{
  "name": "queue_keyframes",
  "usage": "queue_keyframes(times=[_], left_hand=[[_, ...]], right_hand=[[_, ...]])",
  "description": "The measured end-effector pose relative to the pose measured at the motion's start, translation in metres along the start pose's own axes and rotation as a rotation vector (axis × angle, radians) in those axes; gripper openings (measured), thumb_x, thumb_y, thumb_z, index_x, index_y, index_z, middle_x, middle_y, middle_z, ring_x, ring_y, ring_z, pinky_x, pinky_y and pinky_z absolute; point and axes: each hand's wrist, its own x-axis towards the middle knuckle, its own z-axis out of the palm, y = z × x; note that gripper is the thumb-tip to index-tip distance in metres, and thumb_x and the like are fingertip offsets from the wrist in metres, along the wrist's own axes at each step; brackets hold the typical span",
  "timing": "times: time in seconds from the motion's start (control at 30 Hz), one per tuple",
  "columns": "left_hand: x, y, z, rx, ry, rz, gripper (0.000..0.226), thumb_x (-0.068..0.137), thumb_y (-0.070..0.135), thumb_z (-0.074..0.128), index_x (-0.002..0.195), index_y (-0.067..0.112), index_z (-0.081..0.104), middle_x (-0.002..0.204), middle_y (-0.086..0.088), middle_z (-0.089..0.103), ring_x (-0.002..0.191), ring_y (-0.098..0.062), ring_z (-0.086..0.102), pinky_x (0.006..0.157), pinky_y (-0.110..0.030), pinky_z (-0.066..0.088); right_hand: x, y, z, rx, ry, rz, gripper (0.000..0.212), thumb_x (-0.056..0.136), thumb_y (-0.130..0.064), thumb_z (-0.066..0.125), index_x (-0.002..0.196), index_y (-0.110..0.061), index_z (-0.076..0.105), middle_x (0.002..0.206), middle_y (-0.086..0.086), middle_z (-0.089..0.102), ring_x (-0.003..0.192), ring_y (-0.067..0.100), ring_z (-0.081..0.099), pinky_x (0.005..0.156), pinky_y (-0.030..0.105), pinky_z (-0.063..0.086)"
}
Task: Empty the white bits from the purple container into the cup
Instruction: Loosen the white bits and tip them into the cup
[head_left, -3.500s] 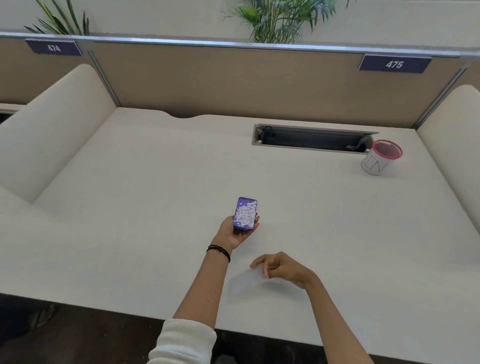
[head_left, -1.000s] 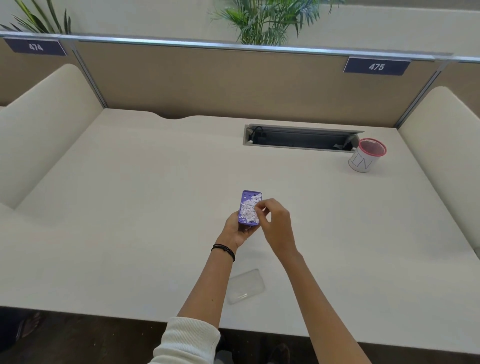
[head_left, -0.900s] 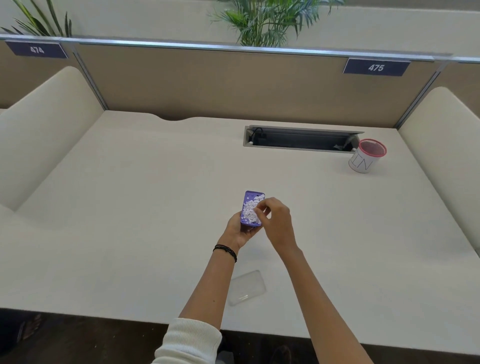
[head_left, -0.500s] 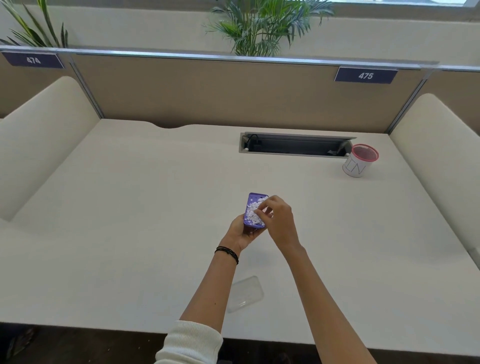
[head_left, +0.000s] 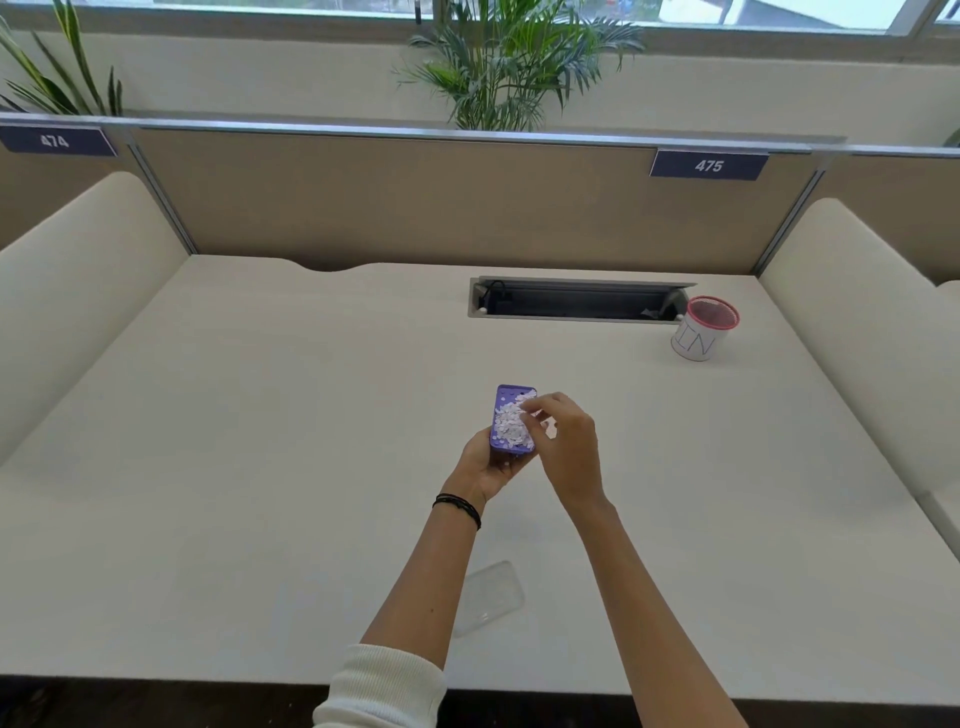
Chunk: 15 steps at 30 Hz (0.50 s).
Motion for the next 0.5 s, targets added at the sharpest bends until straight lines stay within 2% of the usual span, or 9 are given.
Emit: queue_keyframes(times=[0.03, 0.07, 0.13, 0.2, 0.3, 0.4, 0.5], left_hand=[[0.0, 0.001, 0.001, -0.016, -0.008, -0.008, 0.033, 0.1, 0.009, 0.032, 0.125, 0.001, 0.052, 0.087, -0.016, 0.074, 0.066, -0.025, 0.074, 0.055, -0.031, 0.061], [0.0, 0.001, 0.002, -0.036, -0.012, -0.013, 0.033, 0.1, 0.009, 0.03, 0.124, 0.001, 0.052, 0.08, -0.016, 0.075, 0.068, -0.026, 0.073, 0.057, -0.031, 0.061], [0.002, 0.002, 0.005, -0.072, -0.028, -0.017, 0.037, 0.101, 0.012, 0.026, 0.126, -0.001, 0.051, 0.079, -0.015, 0.075, 0.072, -0.026, 0.072, 0.06, -0.03, 0.06], [0.004, 0.002, 0.009, -0.128, -0.051, -0.006, 0.039, 0.102, 0.014, 0.024, 0.118, -0.002, 0.056, 0.079, -0.015, 0.075, 0.07, -0.025, 0.073, 0.06, -0.031, 0.06], [0.004, 0.001, 0.012, -0.201, -0.07, 0.0, 0.039, 0.102, 0.016, 0.024, 0.102, 0.0, 0.06, 0.077, -0.015, 0.075, 0.067, -0.026, 0.074, 0.06, -0.034, 0.061], [0.004, -0.001, 0.012, -0.209, -0.087, -0.013, 0.04, 0.103, 0.018, 0.024, 0.102, 0.001, 0.06, 0.079, -0.016, 0.075, 0.069, -0.027, 0.074, 0.062, -0.035, 0.06], [0.004, -0.002, 0.012, -0.191, -0.094, -0.018, 0.04, 0.103, 0.018, 0.024, 0.102, 0.001, 0.06, 0.08, -0.015, 0.076, 0.07, -0.026, 0.074, 0.063, -0.035, 0.06]], right_hand=[[-0.005, 0.0, 0.001, 0.015, 0.038, 0.002, 0.006, 0.083, -0.01, 0.066, 0.089, -0.007, 0.067, 0.089, 0.007, 0.067, 0.071, 0.012, 0.059, 0.063, 0.007, 0.044], [-0.012, 0.001, 0.002, 0.027, 0.068, 0.007, 0.003, 0.084, -0.011, 0.066, 0.085, -0.009, 0.064, 0.085, 0.005, 0.064, 0.067, 0.008, 0.055, 0.059, 0.006, 0.041], [-0.028, 0.005, 0.008, 0.029, 0.095, 0.023, 0.007, 0.084, -0.01, 0.065, 0.081, -0.011, 0.059, 0.076, 0.003, 0.059, 0.061, 0.01, 0.049, 0.055, 0.013, 0.039], [-0.045, 0.009, 0.015, 0.012, 0.084, 0.021, 0.008, 0.083, -0.008, 0.065, 0.08, -0.011, 0.059, 0.071, 0.003, 0.059, 0.058, 0.015, 0.05, 0.053, 0.025, 0.043], [-0.059, 0.014, 0.023, -0.056, 0.026, 0.013, 0.005, 0.083, -0.008, 0.066, 0.088, -0.011, 0.066, 0.074, 0.004, 0.066, 0.06, 0.019, 0.057, 0.053, 0.03, 0.047], [-0.056, 0.017, 0.025, -0.098, -0.008, 0.047, 0.012, 0.086, -0.012, 0.064, 0.097, -0.011, 0.069, 0.078, 0.005, 0.069, 0.063, 0.02, 0.059, 0.056, 0.03, 0.048], [-0.05, 0.018, 0.023, -0.095, -0.012, 0.081, 0.012, 0.086, -0.014, 0.064, 0.097, -0.011, 0.07, 0.08, 0.007, 0.071, 0.064, 0.02, 0.059, 0.058, 0.031, 0.05]])
